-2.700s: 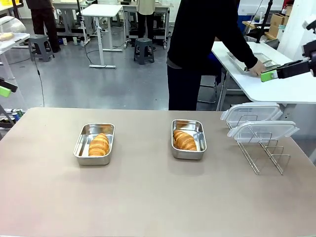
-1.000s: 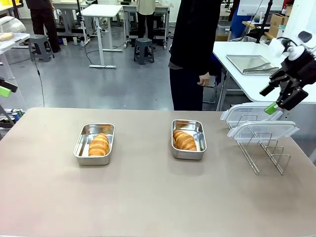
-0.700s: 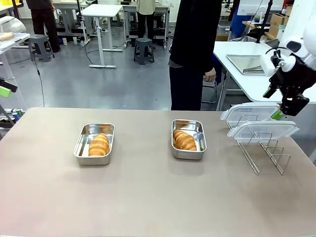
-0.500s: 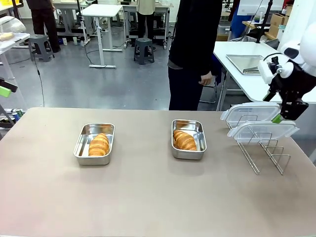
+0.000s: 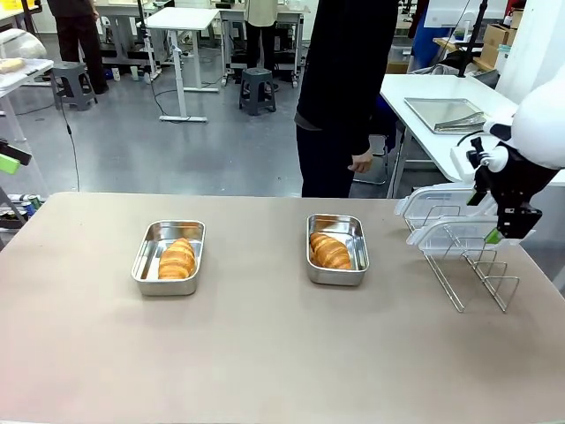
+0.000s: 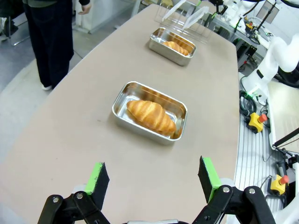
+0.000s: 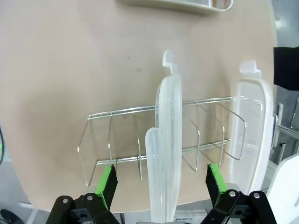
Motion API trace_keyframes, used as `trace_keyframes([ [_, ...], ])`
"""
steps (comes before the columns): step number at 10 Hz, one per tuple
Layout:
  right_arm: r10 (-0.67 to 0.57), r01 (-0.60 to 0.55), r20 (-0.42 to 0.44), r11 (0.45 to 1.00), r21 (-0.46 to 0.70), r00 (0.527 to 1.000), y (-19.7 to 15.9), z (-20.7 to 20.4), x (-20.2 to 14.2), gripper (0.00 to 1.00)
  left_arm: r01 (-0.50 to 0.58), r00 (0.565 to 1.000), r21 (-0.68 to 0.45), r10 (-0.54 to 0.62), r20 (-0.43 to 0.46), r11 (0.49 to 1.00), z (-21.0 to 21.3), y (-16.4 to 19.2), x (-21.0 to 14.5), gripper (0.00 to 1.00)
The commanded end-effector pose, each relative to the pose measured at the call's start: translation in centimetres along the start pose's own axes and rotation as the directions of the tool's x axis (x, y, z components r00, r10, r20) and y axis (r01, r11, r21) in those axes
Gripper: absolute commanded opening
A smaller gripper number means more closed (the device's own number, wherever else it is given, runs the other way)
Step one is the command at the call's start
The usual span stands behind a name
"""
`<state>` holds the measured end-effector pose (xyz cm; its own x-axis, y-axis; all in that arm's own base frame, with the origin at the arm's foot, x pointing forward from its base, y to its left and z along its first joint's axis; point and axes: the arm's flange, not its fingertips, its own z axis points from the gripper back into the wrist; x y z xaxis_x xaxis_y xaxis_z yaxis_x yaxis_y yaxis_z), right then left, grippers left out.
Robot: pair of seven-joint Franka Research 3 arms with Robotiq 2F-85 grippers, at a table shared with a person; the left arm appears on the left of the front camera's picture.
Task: Place the bread in airtight containers.
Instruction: Pick up one Airtight Container lid and hand it to the human.
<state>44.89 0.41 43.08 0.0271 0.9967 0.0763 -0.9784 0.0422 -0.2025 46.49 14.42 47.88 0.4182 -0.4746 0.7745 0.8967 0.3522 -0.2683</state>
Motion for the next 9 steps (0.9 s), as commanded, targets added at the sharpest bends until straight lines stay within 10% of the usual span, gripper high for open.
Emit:
trace_keyframes([
  [1, 0.022, -0.022, -0.013, 1.000, -0.020, 1.000, -0.8, -0.8, -0.2, 0.44, 0.008, 1.000, 0.002, -0.008, -0.009, 1.000, 0.0, -0.2, 0.1, 1.00],
  [2, 0.028, -0.029, -0.020, 0.999, -0.029, 0.999, -0.8, -0.6, -0.2, 0.43, 0.008, 1.000, 0.002, -0.008, -0.009, 1.000, 0.0, -0.2, 0.1, 1.00],
  [3, 0.028, -0.028, -0.024, 0.999, -0.031, 0.999, -0.8, -0.5, -0.2, 0.00, 0.008, 1.000, 0.002, -0.008, -0.009, 1.000, 0.0, -0.2, 0.1, 1.00],
  [6, 0.022, -0.024, -0.027, 0.999, -0.041, 0.999, -0.8, -0.1, -0.4, 0.14, 0.008, 1.000, 0.002, -0.008, -0.009, 1.000, 0.0, -0.2, 0.1, 1.00],
  [9, 0.028, -0.030, -0.033, 0.998, -0.052, 0.999, -0.8, 0.2, -0.1, 0.00, 0.008, 1.000, 0.002, -0.008, -0.009, 1.000, 0.0, -0.2, 0.1, 1.00],
])
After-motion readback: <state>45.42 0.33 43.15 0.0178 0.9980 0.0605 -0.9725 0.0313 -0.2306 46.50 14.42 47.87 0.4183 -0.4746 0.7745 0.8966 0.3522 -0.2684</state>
